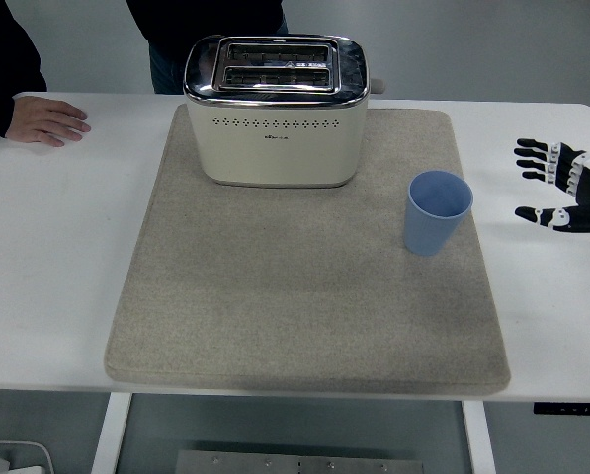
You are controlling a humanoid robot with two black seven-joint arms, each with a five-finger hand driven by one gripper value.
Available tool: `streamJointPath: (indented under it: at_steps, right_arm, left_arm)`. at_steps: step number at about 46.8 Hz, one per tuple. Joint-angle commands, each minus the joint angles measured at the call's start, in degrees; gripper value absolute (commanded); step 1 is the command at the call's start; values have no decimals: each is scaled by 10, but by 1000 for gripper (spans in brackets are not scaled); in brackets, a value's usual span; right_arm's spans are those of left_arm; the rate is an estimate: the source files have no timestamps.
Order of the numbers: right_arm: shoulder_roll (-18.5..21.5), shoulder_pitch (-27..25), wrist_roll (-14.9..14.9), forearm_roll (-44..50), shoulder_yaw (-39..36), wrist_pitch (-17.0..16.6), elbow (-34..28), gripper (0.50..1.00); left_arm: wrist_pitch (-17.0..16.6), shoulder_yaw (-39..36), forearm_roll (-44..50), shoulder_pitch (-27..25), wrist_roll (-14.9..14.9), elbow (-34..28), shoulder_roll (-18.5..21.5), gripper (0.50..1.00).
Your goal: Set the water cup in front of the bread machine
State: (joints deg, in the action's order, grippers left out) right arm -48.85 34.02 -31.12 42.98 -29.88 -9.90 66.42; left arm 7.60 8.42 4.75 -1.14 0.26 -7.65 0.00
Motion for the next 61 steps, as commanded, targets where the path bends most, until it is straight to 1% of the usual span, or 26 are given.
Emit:
streamJointPath:
  at_steps: [1,4,8,11,17,26,33,43,48,53,55,56,58,60,61]
  right_arm:
    - [4,-16,-5,21,6,5,1,919]
    - [10,-26,-4,30,8,8,1,919]
    - [25,-35,-3,31,11,28,1,919]
    - [40,-36,2,31,11,42,-1,919]
    - [66,-36,7,31,11,56,-5,919]
    - [100,-31,26,31,11,79,-8,917]
    - [118,-28,38,31,10,89,-9,919]
    - [160,-13,55,31,10,96,-28,919]
    - [177,-3,57,31,10,98,-42,919]
    - [185,1,58,31,10,99,-46,913]
    - [185,1,58,31,10,99,-46,895]
    - [186,1,58,32,10,101,-46,875]
    - [189,2,58,32,10,106,-46,793]
    - [190,3,59,33,11,110,-47,726]
    - [190,4,59,33,11,111,-47,681]
  left_arm:
    - [0,0,0,0,0,0,0,1000]
    - [0,0,0,0,0,0,0,1000]
    - [0,0,0,0,0,0,0,1000]
    - [0,0,0,0,0,0,0,1000]
    - [0,0,0,0,0,0,0,1000]
    - [0,0,0,0,0,0,0,1000]
    - [0,0,0,0,0,0,0,1000]
    - [0,0,-1,0,0,0,0,1000]
    - [0,0,0,0,0,0,0,1000]
    - [0,-1,0,0,0,0,0,1000]
    - [0,0,0,0,0,0,0,1000]
    - [0,-1,0,0,0,0,0,1000]
    - [0,0,0,0,0,0,0,1000]
    - [1,-1,0,0,0,0,0,1000]
    - [1,-1,0,0,0,0,0,1000]
